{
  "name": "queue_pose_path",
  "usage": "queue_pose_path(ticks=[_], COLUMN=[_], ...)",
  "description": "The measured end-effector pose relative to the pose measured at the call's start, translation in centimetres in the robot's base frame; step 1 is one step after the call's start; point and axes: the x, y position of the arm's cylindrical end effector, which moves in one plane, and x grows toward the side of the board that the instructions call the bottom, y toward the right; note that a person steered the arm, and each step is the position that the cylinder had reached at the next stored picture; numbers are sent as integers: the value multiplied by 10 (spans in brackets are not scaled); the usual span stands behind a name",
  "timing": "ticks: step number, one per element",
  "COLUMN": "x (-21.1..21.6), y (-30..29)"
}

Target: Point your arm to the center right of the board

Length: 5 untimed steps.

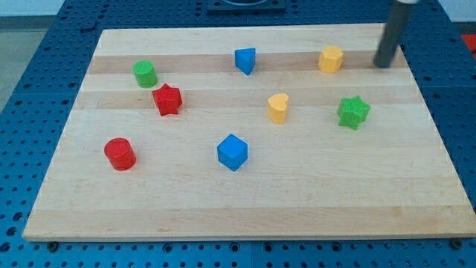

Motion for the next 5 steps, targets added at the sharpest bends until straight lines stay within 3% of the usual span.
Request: queue_pose_path(ticks=[2, 3, 5], x=[20, 59, 69], y=[9, 9, -6])
